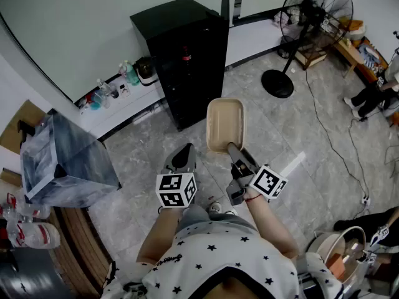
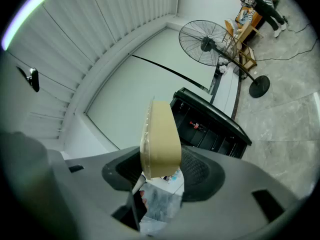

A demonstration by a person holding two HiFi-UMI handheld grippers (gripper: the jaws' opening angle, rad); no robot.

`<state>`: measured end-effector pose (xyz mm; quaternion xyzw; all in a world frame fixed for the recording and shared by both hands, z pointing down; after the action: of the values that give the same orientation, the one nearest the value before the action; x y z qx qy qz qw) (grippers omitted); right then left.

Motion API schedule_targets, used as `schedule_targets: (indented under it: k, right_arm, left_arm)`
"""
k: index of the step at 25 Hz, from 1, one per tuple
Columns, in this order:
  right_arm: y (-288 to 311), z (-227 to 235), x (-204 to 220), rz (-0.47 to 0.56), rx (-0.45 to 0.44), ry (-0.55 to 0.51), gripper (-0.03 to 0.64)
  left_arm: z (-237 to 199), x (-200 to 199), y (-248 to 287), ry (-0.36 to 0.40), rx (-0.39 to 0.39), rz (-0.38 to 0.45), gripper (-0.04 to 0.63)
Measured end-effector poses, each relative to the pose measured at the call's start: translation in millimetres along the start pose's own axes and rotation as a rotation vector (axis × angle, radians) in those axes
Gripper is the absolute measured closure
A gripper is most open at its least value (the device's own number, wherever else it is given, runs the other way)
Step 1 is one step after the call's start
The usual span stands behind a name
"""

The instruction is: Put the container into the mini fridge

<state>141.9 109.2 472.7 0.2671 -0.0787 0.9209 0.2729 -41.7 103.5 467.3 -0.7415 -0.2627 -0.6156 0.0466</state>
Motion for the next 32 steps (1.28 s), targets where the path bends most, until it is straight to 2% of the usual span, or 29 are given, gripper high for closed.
schedule_targets:
  k: [7,14,22,32]
  right_arm:
    - [-31.3,-22.8,22.0,0.015,-0.005,0.002,0.407]
    - [-37.4,-30.6,38.9,0.014,0.015,0.021,0.407]
    - [-29.7,-22.1,25.5,0.016,0.012,0.023,0.405]
    - [-4.1,-6.2,-0.6,-0.013,-0.046,0.030,0.405]
  left_arm:
    - [13.6,6.2,-42.9,0.023,0.023,0.005,0.583]
    - [11.9,11.3,-59.7,0.018,0.028,0.001,0.583]
    - [9.1,8.1,-47.5,-0.005,0.007,0.020,0.583]
    - [7.6,5.4,-19.5,-0.028,-0.041,0.037,0.583]
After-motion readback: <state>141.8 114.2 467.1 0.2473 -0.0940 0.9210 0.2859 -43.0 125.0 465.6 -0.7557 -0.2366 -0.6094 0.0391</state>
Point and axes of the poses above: the fingertips, and each gripper's own axes: y forward along the fingers, z to its right, x out of its underside, the point moved 5 cm from there along -y, backward along the fingers, and after that the axes turned 1 degree about -z, right-handed, at the moved point
